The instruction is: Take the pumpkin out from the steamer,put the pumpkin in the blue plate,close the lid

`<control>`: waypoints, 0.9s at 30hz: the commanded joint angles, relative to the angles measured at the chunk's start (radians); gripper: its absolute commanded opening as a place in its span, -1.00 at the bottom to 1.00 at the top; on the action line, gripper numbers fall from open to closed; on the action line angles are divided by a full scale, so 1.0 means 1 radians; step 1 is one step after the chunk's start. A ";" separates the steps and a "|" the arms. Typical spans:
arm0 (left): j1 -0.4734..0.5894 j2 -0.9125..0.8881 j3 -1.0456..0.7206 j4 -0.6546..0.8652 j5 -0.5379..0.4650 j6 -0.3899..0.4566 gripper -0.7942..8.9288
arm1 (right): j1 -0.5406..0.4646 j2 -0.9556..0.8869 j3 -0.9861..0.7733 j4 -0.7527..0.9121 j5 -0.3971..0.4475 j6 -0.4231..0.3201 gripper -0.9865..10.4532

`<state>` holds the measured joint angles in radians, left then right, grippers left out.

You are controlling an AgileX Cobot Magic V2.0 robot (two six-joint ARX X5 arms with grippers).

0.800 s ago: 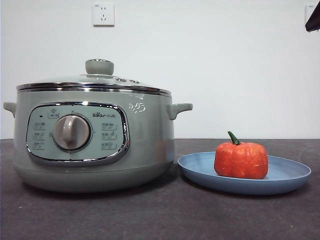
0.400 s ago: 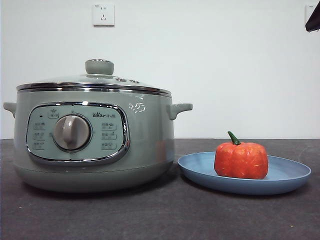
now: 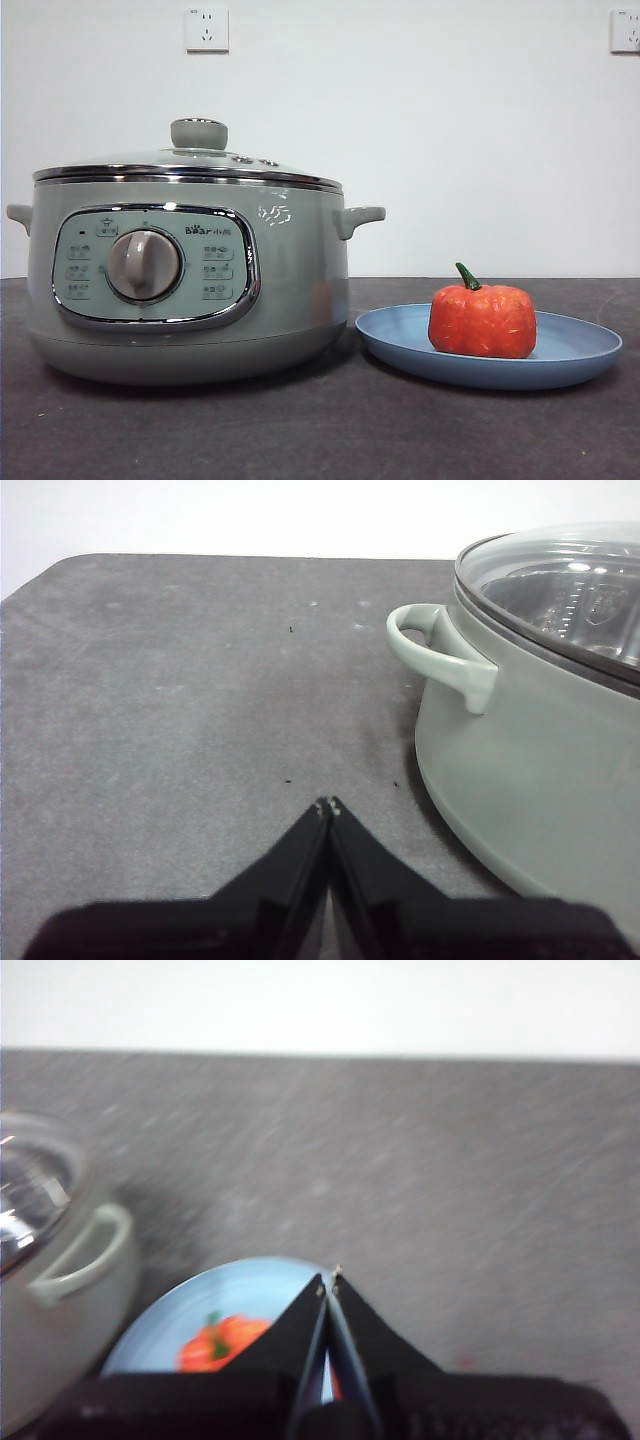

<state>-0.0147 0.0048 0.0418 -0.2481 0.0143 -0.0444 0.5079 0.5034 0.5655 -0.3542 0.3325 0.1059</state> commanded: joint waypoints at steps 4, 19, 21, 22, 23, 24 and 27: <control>0.003 -0.003 -0.017 0.002 0.005 0.014 -0.84 | -0.206 -0.188 -0.167 0.040 -0.174 -0.074 -0.86; 0.003 -0.003 -0.017 0.002 0.005 0.014 -0.84 | -0.395 -0.448 -0.527 0.160 -0.334 -0.074 -0.86; 0.003 -0.003 -0.017 0.002 0.005 0.014 -0.84 | -0.395 -0.448 -0.543 0.157 -0.334 -0.071 -0.86; 0.003 -0.003 -0.017 0.002 0.006 0.014 -0.84 | -0.395 -0.447 -0.545 0.141 -0.334 -0.071 -0.86; 0.003 -0.003 -0.017 0.002 0.005 0.014 -0.84 | -0.395 -0.447 -0.545 0.145 -0.334 -0.070 -0.86; 0.003 -0.003 -0.017 0.002 0.005 0.014 -0.84 | -0.395 -0.447 -0.544 0.144 -0.334 -0.071 -0.86; 0.003 -0.003 -0.017 0.002 0.005 0.014 -0.84 | -0.395 -0.446 -0.544 0.144 -0.330 -0.071 -0.86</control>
<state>-0.0139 0.0048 0.0418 -0.2481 0.0143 -0.0444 0.1154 0.0597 0.0307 -0.2138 0.0002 0.0368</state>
